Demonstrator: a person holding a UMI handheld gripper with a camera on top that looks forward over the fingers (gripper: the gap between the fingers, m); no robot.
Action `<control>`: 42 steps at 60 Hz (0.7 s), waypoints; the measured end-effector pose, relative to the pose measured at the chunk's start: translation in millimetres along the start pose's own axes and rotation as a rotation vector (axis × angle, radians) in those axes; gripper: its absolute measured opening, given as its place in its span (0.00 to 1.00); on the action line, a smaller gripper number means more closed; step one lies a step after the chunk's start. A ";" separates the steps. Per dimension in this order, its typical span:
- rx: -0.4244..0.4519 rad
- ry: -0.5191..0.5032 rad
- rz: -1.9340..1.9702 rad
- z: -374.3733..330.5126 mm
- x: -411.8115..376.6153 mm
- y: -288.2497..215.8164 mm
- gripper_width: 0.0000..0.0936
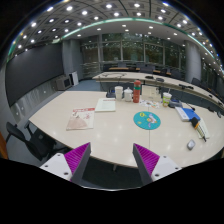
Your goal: Arrange mouse
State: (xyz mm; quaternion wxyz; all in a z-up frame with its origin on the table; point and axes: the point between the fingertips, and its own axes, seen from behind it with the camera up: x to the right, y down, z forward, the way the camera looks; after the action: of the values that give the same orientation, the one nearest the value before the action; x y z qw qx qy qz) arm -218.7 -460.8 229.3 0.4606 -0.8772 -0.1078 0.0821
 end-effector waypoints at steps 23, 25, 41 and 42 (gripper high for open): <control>-0.107 0.226 0.112 19.9 219.3 98.0 0.92; -0.110 0.253 0.116 23.3 245.7 108.6 0.92; -0.093 0.394 0.138 75.0 440.5 147.7 0.91; -0.093 0.396 0.139 80.1 450.9 149.2 0.92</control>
State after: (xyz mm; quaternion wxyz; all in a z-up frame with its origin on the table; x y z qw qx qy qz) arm 213.1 -360.5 40.9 0.4251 -0.9018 0.0419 -0.0655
